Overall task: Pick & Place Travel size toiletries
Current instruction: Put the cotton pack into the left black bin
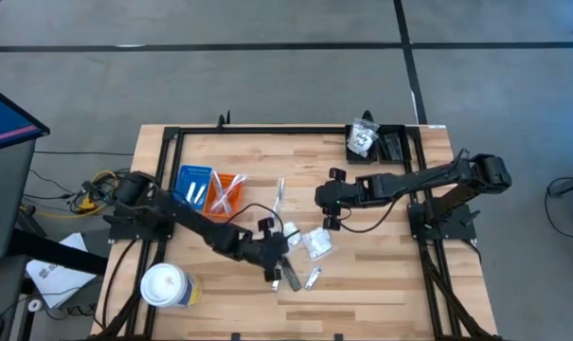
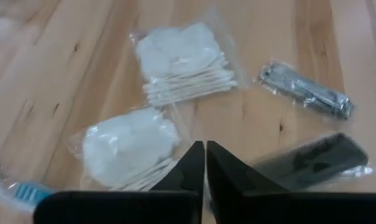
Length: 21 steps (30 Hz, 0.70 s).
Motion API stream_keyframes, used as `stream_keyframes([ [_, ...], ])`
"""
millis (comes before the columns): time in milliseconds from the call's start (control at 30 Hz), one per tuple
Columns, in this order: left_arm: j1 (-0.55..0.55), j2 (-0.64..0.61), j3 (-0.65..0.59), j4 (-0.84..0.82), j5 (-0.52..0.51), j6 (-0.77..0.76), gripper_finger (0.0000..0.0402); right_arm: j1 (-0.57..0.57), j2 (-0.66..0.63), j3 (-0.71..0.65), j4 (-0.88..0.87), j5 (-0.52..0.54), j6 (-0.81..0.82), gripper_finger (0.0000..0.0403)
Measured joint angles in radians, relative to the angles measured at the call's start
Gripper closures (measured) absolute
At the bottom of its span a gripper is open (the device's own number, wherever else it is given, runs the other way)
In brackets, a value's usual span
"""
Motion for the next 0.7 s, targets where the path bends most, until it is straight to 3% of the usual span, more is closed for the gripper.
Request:
stream_keyframes([
  [133, -0.005, 0.049, 0.000, 0.046, 0.001, 0.017, 0.0346, -0.003, 0.000, 0.000, 0.002, 0.000, 0.000, 0.0285],
  [333, -0.005, 0.142, 0.000, 0.107, 0.017, 0.110, 0.0241, -0.003, 0.000, 0.000, 0.002, -0.002, 0.000, 0.0285],
  [467, -0.009, 0.148, 0.000, 0.113, -0.056, 0.120, 0.0184, -0.003, 0.000, 0.000, 0.002, -0.001, -0.005, 0.0285],
  [567, -0.008, 0.148, 0.000, 0.111, -0.078, 0.128, 0.0161, -0.003, 0.000, 0.000, 0.004, -0.002, -0.007, 0.0285],
  [700, 0.002, 0.148, 0.000, 0.080, -0.077, 0.101, 0.0164, -0.003, 0.000, 0.000, 0.004, -0.002, -0.007, 0.0285],
])
